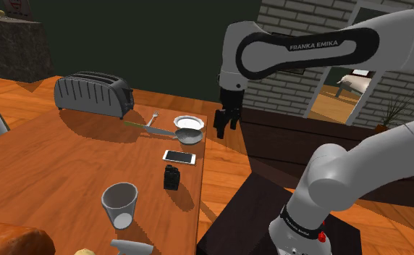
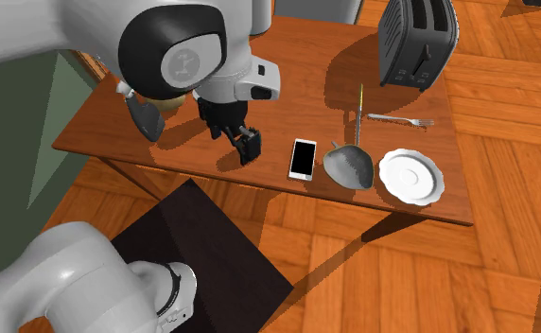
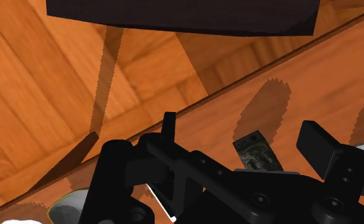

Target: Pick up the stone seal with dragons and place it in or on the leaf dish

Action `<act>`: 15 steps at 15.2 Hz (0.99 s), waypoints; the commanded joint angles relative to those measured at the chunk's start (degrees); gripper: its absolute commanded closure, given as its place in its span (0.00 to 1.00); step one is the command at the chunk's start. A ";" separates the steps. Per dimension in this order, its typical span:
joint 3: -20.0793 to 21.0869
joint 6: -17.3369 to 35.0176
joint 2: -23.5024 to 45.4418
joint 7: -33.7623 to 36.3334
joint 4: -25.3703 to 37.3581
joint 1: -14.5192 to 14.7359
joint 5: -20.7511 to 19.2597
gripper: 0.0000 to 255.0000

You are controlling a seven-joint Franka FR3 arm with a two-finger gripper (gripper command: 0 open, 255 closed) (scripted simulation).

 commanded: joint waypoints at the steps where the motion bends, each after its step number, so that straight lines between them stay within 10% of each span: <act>1: 1.08 4.70 3.33 0.66 -0.72 0.41 0.29 0.00; 15: 8.66 28.57 32.32 9.33 7.41 2.34 -3.88 0.00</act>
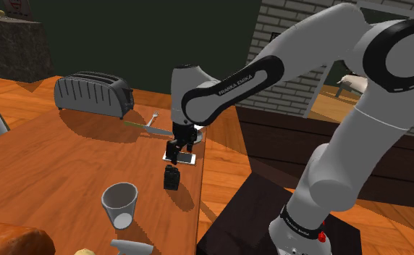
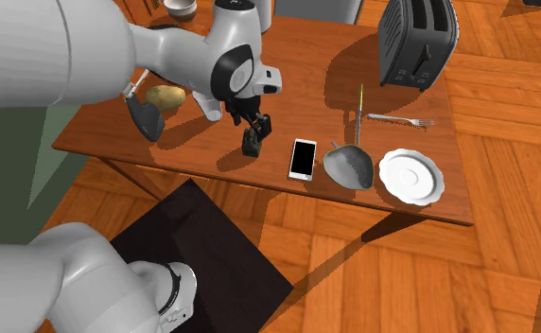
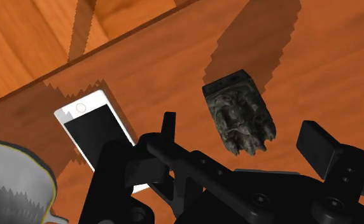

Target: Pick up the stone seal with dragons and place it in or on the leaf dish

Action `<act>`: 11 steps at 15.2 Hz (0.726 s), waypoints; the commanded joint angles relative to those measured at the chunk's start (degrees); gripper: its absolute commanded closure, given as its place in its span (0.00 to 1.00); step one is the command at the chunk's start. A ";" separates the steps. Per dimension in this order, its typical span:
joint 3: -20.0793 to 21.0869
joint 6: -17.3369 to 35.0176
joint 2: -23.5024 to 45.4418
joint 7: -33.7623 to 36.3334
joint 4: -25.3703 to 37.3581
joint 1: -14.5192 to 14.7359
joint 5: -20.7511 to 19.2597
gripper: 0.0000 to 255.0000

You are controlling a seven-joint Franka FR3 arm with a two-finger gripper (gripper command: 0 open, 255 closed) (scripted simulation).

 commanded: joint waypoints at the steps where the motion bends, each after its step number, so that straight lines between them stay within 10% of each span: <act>1: 0.85 2.49 4.49 1.91 2.38 0.37 -1.64 0.00; 11: 0.90 10.43 14.32 5.63 4.37 1.22 -6.10 0.00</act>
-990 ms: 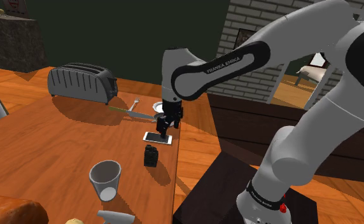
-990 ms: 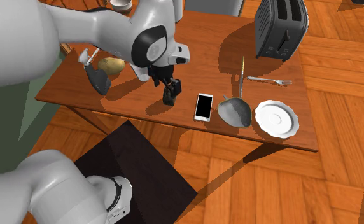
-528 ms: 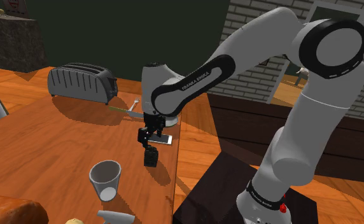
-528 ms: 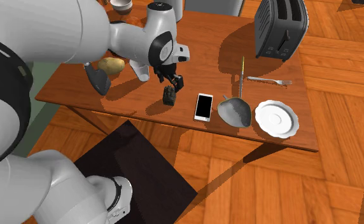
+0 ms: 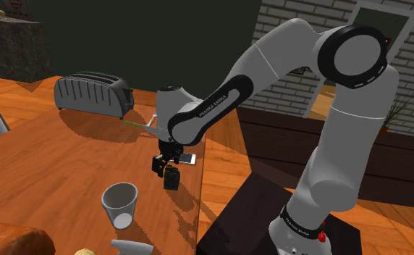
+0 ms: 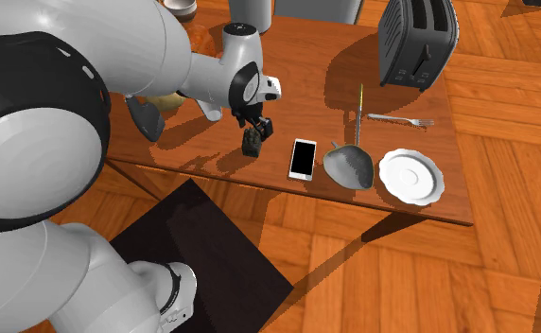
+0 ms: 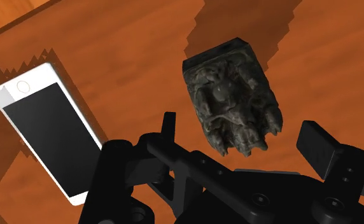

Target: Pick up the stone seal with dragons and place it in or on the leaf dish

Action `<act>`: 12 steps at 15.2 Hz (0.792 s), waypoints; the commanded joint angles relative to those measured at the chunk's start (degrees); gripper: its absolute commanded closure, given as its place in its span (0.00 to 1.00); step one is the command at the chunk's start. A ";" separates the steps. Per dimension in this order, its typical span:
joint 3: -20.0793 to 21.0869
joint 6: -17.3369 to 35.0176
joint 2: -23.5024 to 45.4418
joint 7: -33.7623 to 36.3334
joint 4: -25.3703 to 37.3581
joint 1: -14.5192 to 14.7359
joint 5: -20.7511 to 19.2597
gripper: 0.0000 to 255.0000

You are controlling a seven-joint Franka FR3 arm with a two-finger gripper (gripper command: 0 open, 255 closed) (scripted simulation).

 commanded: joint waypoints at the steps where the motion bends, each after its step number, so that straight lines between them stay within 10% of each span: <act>1: -0.11 1.21 1.01 0.38 -0.22 0.08 -0.48 0.00; 8: -0.11 1.20 1.00 0.38 -0.22 0.08 -0.48 0.00; 9: -0.11 1.20 1.00 0.38 -0.22 0.08 -0.48 1.00; 12: -0.11 1.21 0.99 0.38 -0.23 0.08 -0.48 1.00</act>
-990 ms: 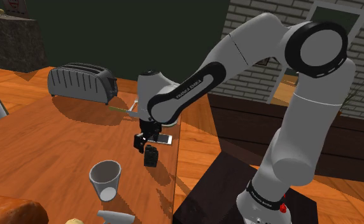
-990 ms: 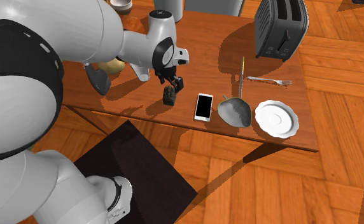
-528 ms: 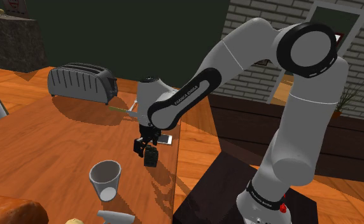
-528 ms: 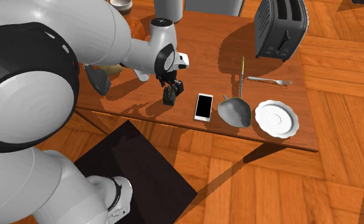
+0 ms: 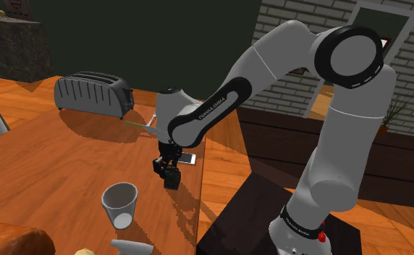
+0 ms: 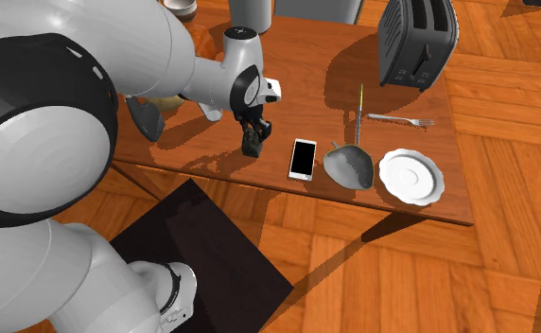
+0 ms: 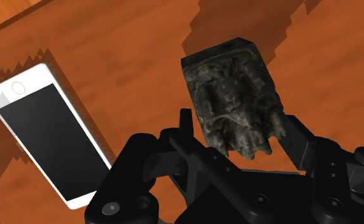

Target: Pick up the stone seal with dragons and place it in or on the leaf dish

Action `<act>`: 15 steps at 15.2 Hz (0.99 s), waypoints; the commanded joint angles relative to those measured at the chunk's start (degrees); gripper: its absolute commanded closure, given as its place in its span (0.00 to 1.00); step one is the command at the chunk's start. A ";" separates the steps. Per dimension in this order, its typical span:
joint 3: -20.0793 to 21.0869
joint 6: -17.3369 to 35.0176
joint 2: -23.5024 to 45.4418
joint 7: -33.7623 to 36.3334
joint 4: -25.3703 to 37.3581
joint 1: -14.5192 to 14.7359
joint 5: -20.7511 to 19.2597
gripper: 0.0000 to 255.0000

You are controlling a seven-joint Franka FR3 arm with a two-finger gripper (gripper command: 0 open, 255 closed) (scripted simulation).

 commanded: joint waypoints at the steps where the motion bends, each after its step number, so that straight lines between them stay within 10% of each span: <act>1: 0.04 -0.02 0.05 0.00 -0.07 0.03 0.03 1.00; 15: 0.51 -6.62 -5.17 -1.79 1.55 -0.24 2.38 1.00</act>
